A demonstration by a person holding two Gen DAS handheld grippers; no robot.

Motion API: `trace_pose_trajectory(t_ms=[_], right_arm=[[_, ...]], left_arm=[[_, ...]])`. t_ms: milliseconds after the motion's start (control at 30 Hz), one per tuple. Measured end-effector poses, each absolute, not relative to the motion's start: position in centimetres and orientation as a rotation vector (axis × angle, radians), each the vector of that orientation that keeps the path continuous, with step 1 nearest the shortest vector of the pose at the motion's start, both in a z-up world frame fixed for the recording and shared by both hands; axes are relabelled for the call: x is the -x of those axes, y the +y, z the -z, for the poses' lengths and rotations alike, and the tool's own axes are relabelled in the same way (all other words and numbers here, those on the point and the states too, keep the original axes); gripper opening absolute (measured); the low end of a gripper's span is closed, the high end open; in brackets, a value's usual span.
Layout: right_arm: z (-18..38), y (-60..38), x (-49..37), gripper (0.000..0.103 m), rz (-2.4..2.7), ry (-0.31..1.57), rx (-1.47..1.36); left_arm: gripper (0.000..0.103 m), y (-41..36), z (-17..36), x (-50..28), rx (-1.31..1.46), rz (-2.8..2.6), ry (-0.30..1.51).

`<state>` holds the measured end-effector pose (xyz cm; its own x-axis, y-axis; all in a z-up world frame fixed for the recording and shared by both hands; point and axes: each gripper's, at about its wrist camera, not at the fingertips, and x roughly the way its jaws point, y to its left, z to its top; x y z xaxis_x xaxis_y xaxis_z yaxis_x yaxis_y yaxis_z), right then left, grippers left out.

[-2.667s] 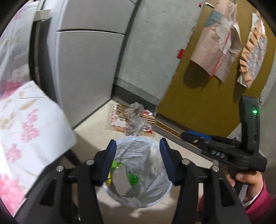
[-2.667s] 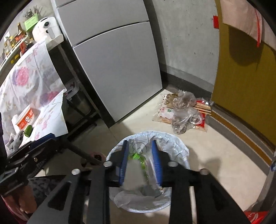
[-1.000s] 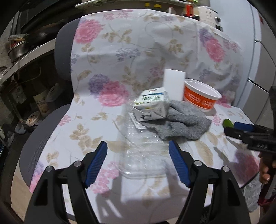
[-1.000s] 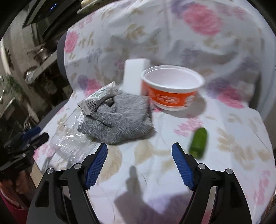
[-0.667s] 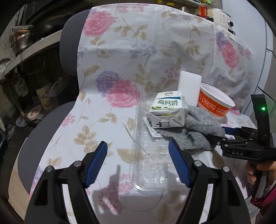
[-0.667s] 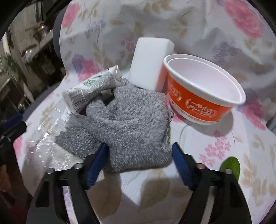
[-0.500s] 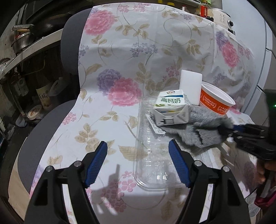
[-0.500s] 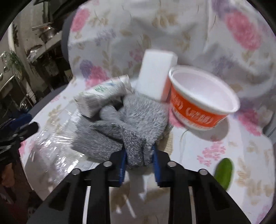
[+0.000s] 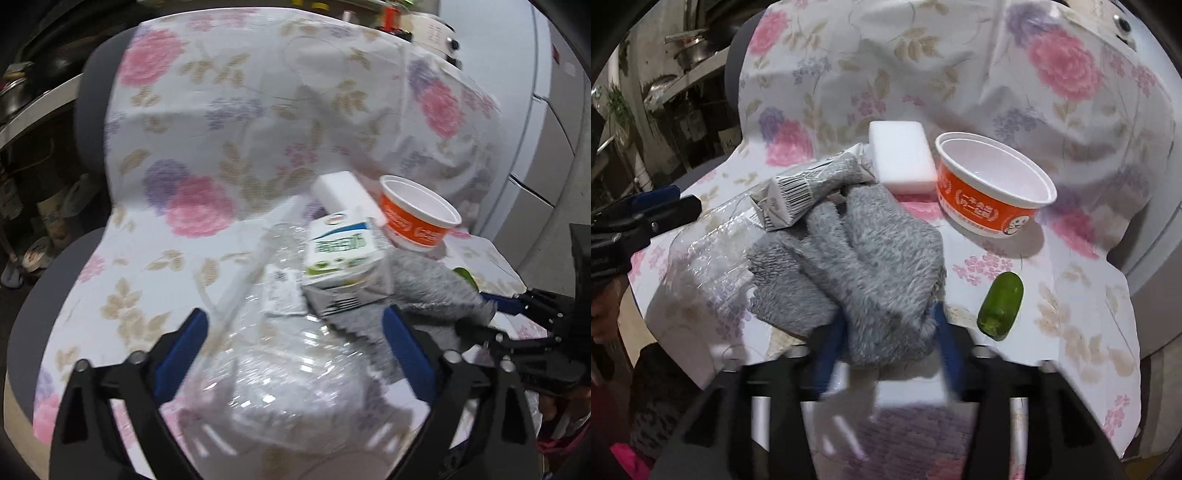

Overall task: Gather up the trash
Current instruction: 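Grasp the white milk carton with the left gripper while the right holds the glove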

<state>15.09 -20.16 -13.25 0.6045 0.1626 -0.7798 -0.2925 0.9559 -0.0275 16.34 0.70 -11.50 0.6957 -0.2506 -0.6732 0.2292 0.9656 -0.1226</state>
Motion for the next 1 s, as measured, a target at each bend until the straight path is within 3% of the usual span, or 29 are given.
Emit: trace_pose_trajectory(t_ms=[200,633,667,700,1000], right_arm=[[11.3,-23.2,-12.7,0.072,-0.228,0.774,0.059],[9.8,-28.1,-10.5,0.072,-0.15,0.702,-0.04],[10.0,-28.1,-10.5,0.072,-0.147,0.706,-0.038],[10.0,-28.0,-10.5,0.072,-0.147,0.707,-0.035],[9.4,-26.5,-9.7,0.072,-0.158,0.714,0.004]], left_arm=[[0.096,-2.1,12.2,-19.2,0.033,0.293,0.805],[0.096,-3.6,14.7,-25.2,0.174,0.338,0.92],[0.095,-3.6,14.8,-25.4,0.182,0.343,0.929],[0.086,-3.7,14.8,-25.5,0.183,0.347,0.931],[0.08,-3.3,11.0,-22.6,0.106,0.277,0.746]])
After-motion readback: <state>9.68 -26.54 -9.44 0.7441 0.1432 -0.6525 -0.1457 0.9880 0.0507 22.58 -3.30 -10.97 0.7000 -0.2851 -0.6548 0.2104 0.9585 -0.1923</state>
